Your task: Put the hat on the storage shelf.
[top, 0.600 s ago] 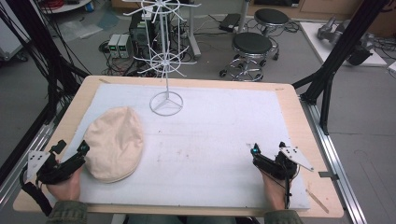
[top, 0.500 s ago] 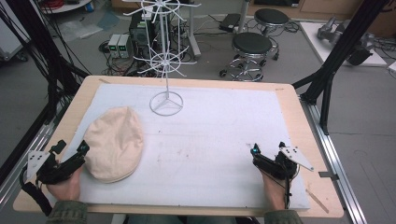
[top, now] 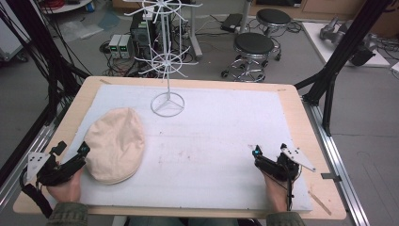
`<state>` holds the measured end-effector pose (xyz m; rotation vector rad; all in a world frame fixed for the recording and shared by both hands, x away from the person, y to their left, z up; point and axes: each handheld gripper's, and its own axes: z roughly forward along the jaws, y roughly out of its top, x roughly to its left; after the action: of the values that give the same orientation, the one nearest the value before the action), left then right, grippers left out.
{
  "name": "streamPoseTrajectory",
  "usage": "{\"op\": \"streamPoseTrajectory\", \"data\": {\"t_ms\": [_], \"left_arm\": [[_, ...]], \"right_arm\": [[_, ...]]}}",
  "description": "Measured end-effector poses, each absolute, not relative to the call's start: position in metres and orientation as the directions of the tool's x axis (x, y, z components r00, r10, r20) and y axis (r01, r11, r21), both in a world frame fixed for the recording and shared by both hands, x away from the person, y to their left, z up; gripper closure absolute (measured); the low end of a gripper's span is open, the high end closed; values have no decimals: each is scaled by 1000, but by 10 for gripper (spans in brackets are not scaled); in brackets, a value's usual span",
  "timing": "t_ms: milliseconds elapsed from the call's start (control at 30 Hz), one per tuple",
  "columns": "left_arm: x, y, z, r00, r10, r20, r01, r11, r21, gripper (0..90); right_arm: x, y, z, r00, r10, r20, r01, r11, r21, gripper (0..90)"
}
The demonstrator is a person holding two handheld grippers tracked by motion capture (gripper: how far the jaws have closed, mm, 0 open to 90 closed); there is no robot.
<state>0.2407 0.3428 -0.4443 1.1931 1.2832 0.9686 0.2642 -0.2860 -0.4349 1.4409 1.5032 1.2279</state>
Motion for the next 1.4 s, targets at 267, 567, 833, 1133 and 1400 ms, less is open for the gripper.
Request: {"op": "streamPoseTrajectory", "data": {"t_ms": [267, 567, 833, 1133, 1400], "left_arm": [[241, 340, -444, 98, 979, -178, 106, 167, 980, 193], [241, 334, -430, 132, 970, -203, 82, 194, 978, 204], [242, 322, -414, 170, 970, -171, 72, 161, 984, 213], [252, 314, -403, 227, 952, -205, 161, 171, 972, 214], [256, 303, -391, 300, 933, -199, 189, 146, 971, 214]], "right_arm": [[265, -287, -435, -130, 985, 115, 313, -69, 947, 25], [266, -286, -436, -137, 983, 118, 328, -67, 942, 25], [267, -286, -437, -143, 983, 114, 338, -59, 939, 25], [268, -285, -438, -151, 985, 80, 337, -24, 941, 25], [268, -284, -438, -162, 984, 81, 342, -21, 940, 25]]}}
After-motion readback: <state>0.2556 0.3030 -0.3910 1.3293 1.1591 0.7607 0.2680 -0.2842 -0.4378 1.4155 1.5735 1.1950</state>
